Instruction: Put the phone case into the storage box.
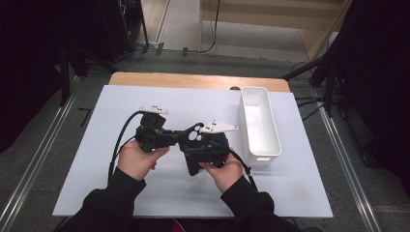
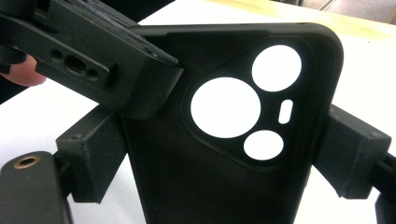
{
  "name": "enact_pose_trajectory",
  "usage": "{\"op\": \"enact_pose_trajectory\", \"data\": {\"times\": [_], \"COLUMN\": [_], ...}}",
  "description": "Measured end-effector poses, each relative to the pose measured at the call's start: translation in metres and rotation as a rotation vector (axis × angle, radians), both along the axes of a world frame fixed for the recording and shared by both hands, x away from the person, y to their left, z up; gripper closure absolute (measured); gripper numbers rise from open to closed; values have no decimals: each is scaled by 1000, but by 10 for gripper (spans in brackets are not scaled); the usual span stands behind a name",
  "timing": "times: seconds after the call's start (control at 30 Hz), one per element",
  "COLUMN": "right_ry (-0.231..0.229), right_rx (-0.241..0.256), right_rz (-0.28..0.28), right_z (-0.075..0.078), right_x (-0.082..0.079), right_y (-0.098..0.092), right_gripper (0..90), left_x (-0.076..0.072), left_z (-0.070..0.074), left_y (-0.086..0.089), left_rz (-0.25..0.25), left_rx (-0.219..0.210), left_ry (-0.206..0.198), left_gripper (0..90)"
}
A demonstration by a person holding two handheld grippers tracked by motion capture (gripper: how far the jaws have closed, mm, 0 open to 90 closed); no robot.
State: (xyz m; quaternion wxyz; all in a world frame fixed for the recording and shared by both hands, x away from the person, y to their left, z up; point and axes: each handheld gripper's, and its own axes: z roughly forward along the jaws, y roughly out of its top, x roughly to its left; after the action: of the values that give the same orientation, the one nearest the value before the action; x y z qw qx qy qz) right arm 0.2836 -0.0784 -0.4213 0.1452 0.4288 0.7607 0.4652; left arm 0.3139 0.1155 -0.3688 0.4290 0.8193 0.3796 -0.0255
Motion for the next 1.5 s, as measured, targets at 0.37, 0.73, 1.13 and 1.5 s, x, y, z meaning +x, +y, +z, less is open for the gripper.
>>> {"op": "enact_pose_trajectory", "data": {"times": [0.37, 0.73, 1.13, 1.5], "right_ry": [6, 15, 23, 25], "right_rx": [-10, -12, -2, 9], "right_rz": [21, 37, 28, 23], "right_z": [5, 4, 5, 9], "right_x": [0, 1, 5, 10], "right_y": [-2, -3, -13, -25], "right_gripper": [119, 120, 120, 120], "left_x": [-2, -2, 0, 4], "left_z": [2, 14, 19, 15], "left_y": [0, 9, 16, 18], "left_rz": [-7, 4, -16, -98], "left_rx": [-21, -57, -66, -95], "left_ry": [-8, -31, -22, -28], "left_gripper": [769, 697, 568, 354]}}
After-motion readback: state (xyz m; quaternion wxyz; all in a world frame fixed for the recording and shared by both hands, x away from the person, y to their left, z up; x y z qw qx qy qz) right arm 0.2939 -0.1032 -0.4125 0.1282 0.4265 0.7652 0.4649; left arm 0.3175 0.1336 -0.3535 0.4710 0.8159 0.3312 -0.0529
